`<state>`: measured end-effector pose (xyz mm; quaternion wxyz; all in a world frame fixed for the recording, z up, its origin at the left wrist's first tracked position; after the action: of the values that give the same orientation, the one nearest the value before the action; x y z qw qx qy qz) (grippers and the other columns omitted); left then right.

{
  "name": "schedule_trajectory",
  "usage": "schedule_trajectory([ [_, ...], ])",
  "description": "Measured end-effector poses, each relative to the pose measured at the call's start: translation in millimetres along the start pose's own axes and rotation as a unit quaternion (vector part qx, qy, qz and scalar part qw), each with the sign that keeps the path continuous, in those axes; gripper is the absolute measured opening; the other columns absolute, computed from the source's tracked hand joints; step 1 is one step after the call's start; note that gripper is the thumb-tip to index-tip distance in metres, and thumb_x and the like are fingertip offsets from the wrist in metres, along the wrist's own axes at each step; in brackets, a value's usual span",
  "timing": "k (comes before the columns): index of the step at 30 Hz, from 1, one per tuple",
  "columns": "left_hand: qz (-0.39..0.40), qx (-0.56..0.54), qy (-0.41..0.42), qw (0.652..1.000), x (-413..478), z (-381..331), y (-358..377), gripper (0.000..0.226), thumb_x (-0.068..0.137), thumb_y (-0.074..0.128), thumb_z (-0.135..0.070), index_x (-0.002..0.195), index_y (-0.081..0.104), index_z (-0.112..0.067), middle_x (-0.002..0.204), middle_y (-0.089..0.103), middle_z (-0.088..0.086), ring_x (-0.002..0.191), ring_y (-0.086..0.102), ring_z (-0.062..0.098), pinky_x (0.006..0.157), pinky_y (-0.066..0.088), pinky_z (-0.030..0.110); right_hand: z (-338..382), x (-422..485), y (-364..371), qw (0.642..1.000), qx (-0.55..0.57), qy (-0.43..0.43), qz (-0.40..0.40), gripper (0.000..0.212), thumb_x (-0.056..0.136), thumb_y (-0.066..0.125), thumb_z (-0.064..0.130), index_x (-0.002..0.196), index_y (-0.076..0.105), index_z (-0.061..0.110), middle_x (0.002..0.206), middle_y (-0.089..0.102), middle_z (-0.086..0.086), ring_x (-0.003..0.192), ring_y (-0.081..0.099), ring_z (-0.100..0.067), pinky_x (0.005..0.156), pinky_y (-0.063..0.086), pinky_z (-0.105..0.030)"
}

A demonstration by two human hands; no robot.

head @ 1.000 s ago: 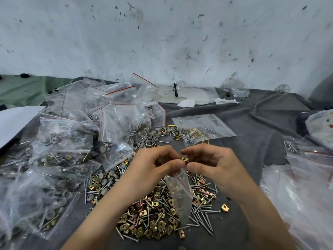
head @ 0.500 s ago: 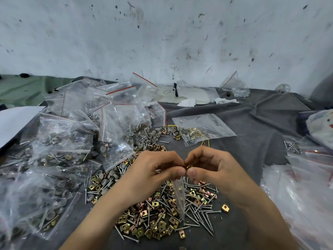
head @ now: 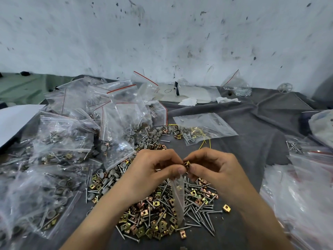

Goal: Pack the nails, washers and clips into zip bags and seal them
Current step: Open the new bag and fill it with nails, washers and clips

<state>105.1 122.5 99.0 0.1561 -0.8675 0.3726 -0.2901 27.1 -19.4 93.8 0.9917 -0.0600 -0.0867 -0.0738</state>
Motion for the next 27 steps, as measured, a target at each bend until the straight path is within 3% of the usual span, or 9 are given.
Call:
schedule_trajectory([
  [4,0.014,-0.040,-0.009,0.999,-2,2,0,0.004,0.077,0.070,-0.030,0.075,0.067,-0.031,0.063,0.066,-0.011,0.058,0.062,0.007,0.054,0.049,0.024,1,-2,1,1.000,0.003,0.012,0.029,0.024,0.065,0.077,0.019,0.089,0.073,0.017,0.080,0.072,-0.008,0.072,0.067,-0.012,0.066,0.052,-0.019],
  [9,0.031,-0.046,0.006,0.998,-1,0,1,0.007,0.078,0.069,-0.033,0.078,0.069,-0.025,0.066,0.067,-0.012,0.060,0.064,0.004,0.056,0.049,0.018,0,-3,2,1.000,0.011,-0.003,0.018,0.017,0.070,0.079,0.015,0.085,0.072,0.013,0.071,0.069,-0.005,0.063,0.064,-0.012,0.063,0.052,-0.020],
  [13,0.034,-0.038,0.021,0.998,-1,-3,1,0.006,0.081,0.069,-0.032,0.081,0.068,-0.026,0.068,0.067,-0.012,0.061,0.063,0.002,0.057,0.048,0.015,-2,-2,4,0.999,-0.005,-0.031,-0.016,0.013,0.071,0.070,0.013,0.083,0.070,0.019,0.074,0.068,-0.001,0.069,0.063,-0.010,0.065,0.054,-0.023],
  [17,0.022,-0.009,0.043,0.999,-1,-6,1,0.005,0.083,0.067,-0.026,0.080,0.066,-0.022,0.067,0.061,-0.015,0.061,0.056,-0.001,0.059,0.040,0.008,1,-3,8,0.995,-0.017,-0.088,-0.047,0.015,0.068,0.071,0.019,0.083,0.068,0.022,0.075,0.068,0.002,0.069,0.063,-0.006,0.064,0.050,-0.016],
  [22,-0.012,0.042,0.044,0.998,-3,-6,2,0.007,0.077,0.058,-0.030,0.076,0.054,-0.036,0.073,0.057,-0.020,0.064,0.051,-0.003,0.061,0.035,0.005,4,-2,0,0.974,0.061,-0.157,-0.149,0.012,0.070,0.063,0.017,0.078,0.069,0.022,0.069,0.066,0.000,0.060,0.062,-0.007,0.057,0.050,-0.016],
  [27,-0.032,0.037,0.037,0.998,-4,-2,1,0.003,0.078,0.057,-0.030,0.079,0.059,-0.029,0.074,0.058,-0.023,0.066,0.053,-0.005,0.060,0.036,0.004,0,-6,-8,0.978,0.052,-0.109,-0.169,0.016,0.078,0.066,0.007,0.084,0.071,0.021,0.069,0.066,-0.007,0.056,0.060,-0.012,0.050,0.046,-0.019],
])
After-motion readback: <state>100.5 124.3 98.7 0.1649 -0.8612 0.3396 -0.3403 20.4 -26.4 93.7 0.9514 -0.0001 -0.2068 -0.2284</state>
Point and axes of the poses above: each hand's wrist, its own x-axis towards the middle knuckle, its own y-axis out of the palm, z = x × y, the point moved 4 cm from there along x, towards the middle knuckle
